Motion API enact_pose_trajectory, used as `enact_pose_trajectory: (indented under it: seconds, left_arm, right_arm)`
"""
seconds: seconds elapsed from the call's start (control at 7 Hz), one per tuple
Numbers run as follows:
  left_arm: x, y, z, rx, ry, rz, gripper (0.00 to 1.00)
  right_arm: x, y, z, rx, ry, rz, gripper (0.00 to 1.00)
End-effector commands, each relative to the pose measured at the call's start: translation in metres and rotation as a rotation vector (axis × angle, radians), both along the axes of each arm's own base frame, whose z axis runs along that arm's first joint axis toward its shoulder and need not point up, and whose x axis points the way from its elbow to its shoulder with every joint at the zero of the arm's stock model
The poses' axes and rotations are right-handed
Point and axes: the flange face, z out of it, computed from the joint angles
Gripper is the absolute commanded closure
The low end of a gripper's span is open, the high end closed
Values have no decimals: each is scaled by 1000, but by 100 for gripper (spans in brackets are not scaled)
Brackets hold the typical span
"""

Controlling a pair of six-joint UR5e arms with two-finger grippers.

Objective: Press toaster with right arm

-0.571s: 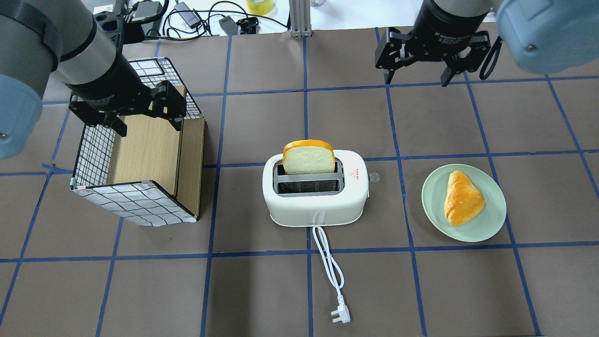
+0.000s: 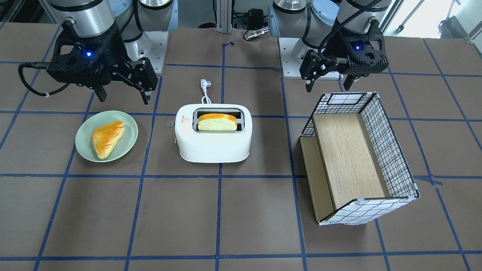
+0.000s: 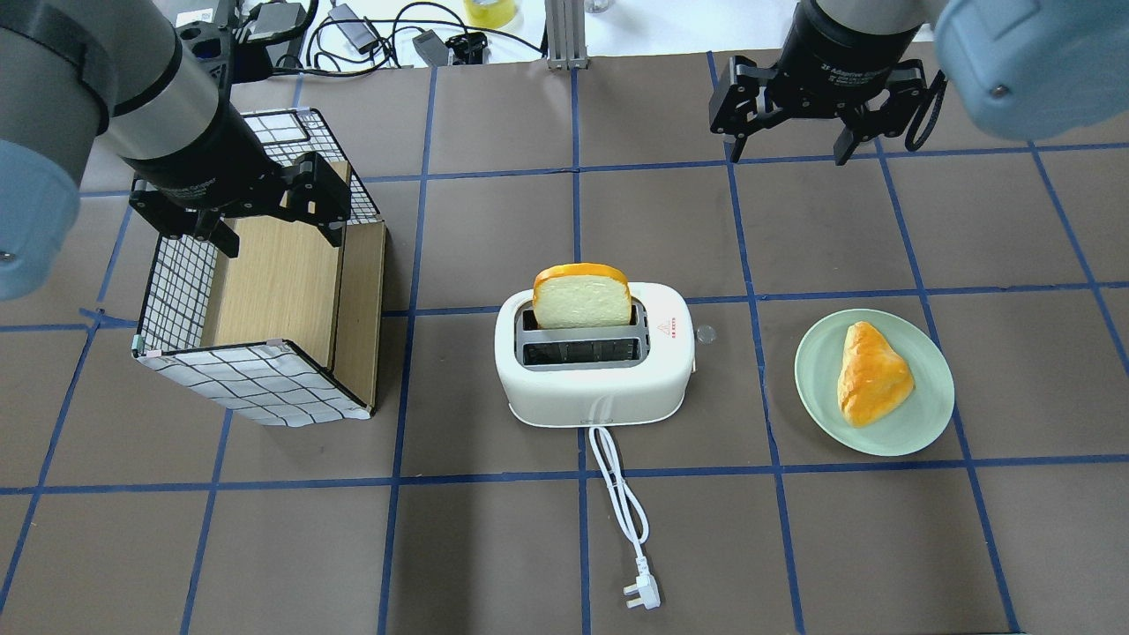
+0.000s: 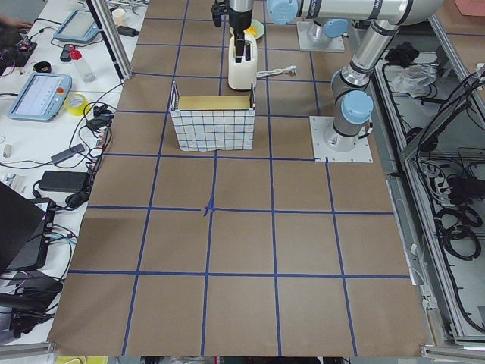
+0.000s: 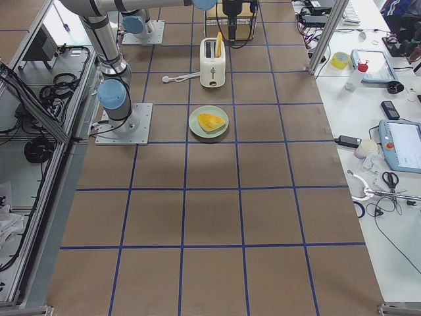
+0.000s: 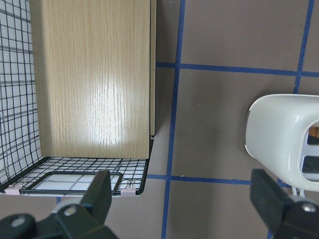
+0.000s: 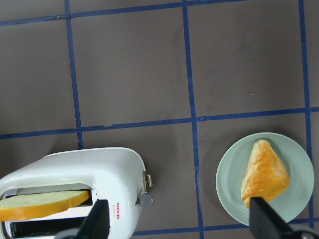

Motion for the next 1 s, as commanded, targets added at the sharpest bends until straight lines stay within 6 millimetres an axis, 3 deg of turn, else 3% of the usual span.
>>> enact_pose_trajectory:
  seconds: [0.0, 0.29, 0.43, 0.57, 0.71, 0.86]
  left_arm:
    - [0, 0, 0, 0, 0, 0, 0]
    - [0, 0, 0, 0, 0, 0, 0]
    - [0, 0, 0, 0, 0, 0, 0]
    - [0, 0, 0, 0, 0, 0, 0]
    - [0, 0, 0, 0, 2, 0, 0]
    - [0, 0, 0, 0, 2, 0, 0]
  right_arm:
    - [-5, 0, -1, -1, 52, 11, 0]
    - [-7, 1, -6, 7, 70, 32, 0]
    - [-7, 1, -8, 15, 72, 26, 15]
    - [-3, 5, -14, 67, 19, 22, 65]
    - [1, 13, -25, 177, -85, 18, 100]
    - [1, 13, -31, 224, -174, 19, 100]
